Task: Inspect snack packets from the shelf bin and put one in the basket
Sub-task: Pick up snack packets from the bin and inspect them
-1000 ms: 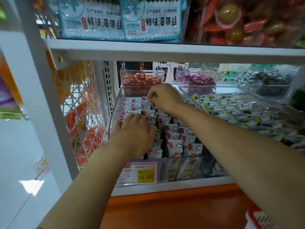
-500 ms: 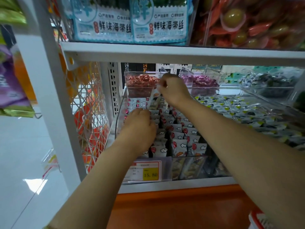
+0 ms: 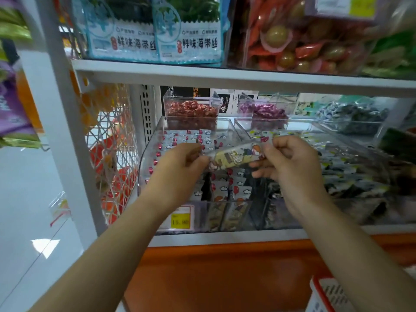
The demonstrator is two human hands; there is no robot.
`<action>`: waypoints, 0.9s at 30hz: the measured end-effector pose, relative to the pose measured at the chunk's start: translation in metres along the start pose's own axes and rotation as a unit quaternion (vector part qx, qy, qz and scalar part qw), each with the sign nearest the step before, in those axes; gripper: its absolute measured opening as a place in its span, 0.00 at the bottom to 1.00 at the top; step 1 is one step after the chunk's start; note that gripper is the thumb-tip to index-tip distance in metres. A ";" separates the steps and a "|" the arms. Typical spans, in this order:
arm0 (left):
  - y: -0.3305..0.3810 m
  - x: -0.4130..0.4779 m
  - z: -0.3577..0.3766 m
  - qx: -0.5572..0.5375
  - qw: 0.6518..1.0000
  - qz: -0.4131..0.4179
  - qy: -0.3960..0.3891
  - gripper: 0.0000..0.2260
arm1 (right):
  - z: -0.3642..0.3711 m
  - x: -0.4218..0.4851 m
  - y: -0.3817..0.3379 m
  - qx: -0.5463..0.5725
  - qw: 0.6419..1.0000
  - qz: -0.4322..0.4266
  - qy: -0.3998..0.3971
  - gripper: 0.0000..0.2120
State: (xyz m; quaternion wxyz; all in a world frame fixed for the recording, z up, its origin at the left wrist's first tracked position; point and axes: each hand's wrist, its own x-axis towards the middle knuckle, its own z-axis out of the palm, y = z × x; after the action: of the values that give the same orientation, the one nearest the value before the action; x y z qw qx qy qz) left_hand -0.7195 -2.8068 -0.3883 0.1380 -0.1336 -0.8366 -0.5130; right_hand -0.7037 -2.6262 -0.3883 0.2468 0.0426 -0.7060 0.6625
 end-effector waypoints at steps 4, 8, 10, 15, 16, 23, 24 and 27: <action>-0.001 -0.002 0.001 -0.125 0.990 -0.063 -0.004 0.06 | -0.008 -0.007 0.003 0.084 0.994 0.064 -0.021 0.05; -0.007 0.002 0.001 -0.172 0.979 -0.114 -0.010 0.09 | -0.012 -0.007 0.004 0.113 0.988 0.095 -0.047 0.06; -0.007 0.004 0.003 -0.202 0.971 -0.127 -0.007 0.11 | -0.013 -0.004 0.005 0.104 0.987 0.112 -0.044 0.07; -0.007 0.006 0.003 -0.313 0.938 -0.150 0.016 0.09 | -0.016 0.003 0.006 0.202 0.955 0.202 -0.077 0.06; -0.007 0.007 0.003 -0.322 0.935 -0.149 0.017 0.09 | -0.016 0.004 0.005 0.227 0.946 0.216 -0.085 0.06; -0.002 0.006 0.003 -0.404 0.899 -0.167 0.007 0.10 | -0.010 0.001 0.006 0.354 0.893 0.268 -0.069 0.05; -0.003 0.005 0.002 -0.415 0.894 -0.172 -0.004 0.09 | -0.009 0.001 0.007 0.353 0.896 0.264 -0.061 0.04; -0.001 0.003 -0.002 -0.412 0.898 -0.147 -0.054 0.07 | -0.010 0.001 0.009 0.350 0.902 0.247 -0.043 0.09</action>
State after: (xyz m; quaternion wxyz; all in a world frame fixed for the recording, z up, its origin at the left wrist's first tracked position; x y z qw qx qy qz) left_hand -0.7224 -2.8091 -0.3874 -0.0520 -0.0818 -0.5668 -0.8181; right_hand -0.7053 -2.6155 -0.3957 0.0136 -0.0212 -0.4262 0.9043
